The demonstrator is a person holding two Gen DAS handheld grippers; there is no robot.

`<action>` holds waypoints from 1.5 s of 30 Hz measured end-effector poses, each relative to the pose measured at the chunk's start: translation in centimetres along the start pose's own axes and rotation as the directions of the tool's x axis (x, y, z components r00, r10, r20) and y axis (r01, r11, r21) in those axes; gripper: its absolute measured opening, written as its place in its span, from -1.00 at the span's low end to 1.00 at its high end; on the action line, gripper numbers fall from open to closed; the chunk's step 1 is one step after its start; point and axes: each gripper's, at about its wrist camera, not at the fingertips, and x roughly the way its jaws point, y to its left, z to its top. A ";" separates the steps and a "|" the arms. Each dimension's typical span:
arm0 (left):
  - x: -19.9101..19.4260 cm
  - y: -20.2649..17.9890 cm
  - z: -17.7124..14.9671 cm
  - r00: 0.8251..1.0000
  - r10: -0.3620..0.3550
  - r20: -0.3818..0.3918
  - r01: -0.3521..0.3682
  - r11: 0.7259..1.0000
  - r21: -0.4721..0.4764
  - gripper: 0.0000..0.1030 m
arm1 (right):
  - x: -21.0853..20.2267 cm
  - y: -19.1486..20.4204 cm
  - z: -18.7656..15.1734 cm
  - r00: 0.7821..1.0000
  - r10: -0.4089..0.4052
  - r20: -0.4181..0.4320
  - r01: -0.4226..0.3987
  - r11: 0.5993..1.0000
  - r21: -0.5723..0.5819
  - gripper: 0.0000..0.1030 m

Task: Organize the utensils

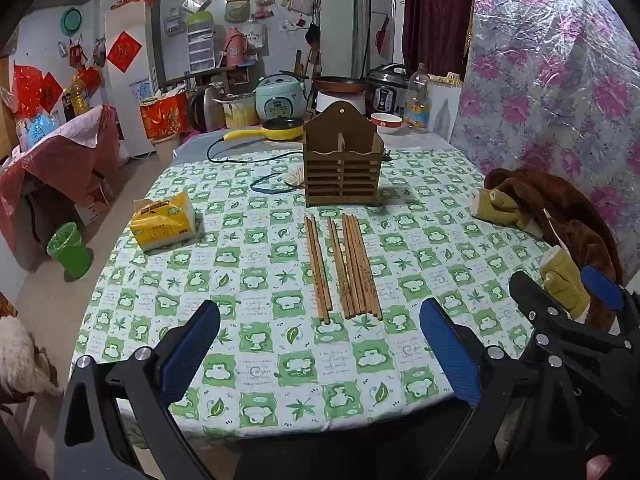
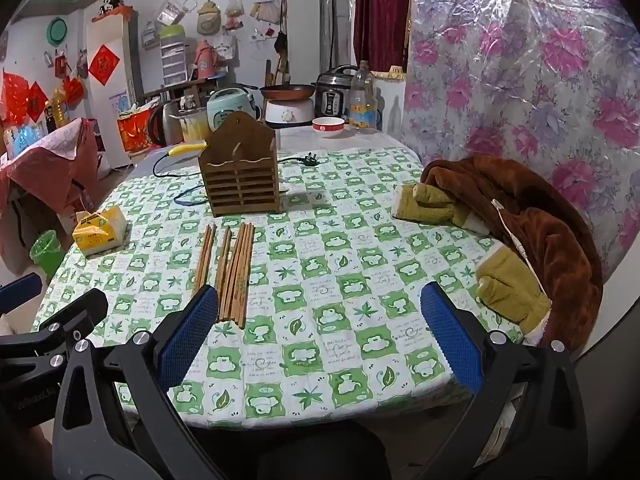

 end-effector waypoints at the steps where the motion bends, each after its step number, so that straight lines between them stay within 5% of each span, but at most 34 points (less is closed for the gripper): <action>1: 0.0 0.0 0.0 1.000 0.002 0.002 -0.002 1.000 0.000 0.90 | 0.0 0.0 0.0 1.000 -0.001 -0.002 0.001 1.000 -0.002 0.88; 45: 0.0 0.6 0.1 1.000 0.000 -0.001 0.000 0.999 -0.037 0.90 | -1.5 0.0 0.1 0.999 -0.017 0.033 0.016 0.999 0.028 0.88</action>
